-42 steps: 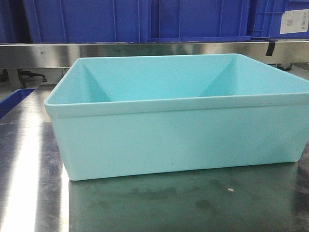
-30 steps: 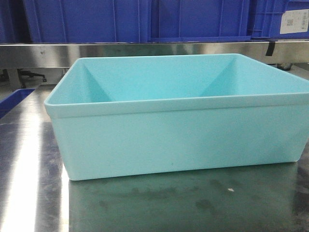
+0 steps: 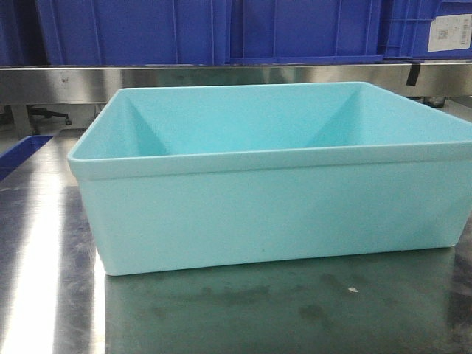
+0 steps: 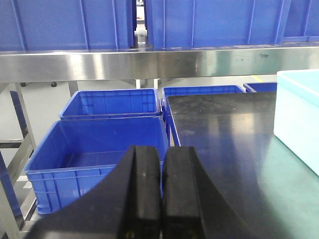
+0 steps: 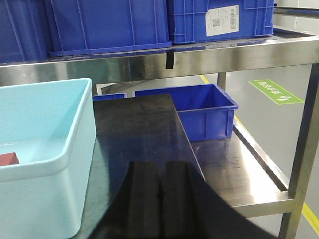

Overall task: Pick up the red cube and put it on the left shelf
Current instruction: 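Move the right gripper over the teal bin toward the red cube, then lower the right gripper into the teal bin and close on the red cube, then lift the red cube out of the teal bin with the right gripper, then drive the base to the shelf rack holding the red cube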

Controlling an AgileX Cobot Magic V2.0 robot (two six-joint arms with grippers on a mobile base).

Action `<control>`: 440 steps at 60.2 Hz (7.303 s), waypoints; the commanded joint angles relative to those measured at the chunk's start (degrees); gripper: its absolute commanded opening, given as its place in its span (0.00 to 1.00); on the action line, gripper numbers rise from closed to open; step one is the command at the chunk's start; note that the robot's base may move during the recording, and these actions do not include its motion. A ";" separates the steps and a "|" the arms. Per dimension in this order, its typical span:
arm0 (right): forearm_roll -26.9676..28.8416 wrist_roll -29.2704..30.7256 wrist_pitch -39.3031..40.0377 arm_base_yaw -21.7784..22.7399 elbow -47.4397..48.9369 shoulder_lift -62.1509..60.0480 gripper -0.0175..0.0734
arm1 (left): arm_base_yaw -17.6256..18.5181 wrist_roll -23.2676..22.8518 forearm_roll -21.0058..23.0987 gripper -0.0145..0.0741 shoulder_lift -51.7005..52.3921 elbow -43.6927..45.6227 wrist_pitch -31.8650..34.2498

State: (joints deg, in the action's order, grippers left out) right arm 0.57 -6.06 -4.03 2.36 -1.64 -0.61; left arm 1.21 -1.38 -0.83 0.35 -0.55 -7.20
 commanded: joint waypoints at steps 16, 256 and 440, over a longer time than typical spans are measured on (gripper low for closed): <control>0.10 0.34 7.57 -0.11 0.89 -1.20 0.25 | 0.07 -0.05 0.39 0.28 0.95 -1.32 4.98; 1.04 -1.44 -15.30 -30.11 49.02 46.76 0.45 | 0.07 -0.05 0.39 0.28 0.95 -1.32 4.98; 1.04 -1.44 -6.86 -30.11 33.75 27.13 0.45 | 0.07 -0.05 0.39 0.28 0.95 -1.32 4.98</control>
State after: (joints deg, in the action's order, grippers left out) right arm 1.98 -7.57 -16.08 -27.91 30.60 26.21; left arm 1.21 -1.38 -0.83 0.35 -0.55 -7.20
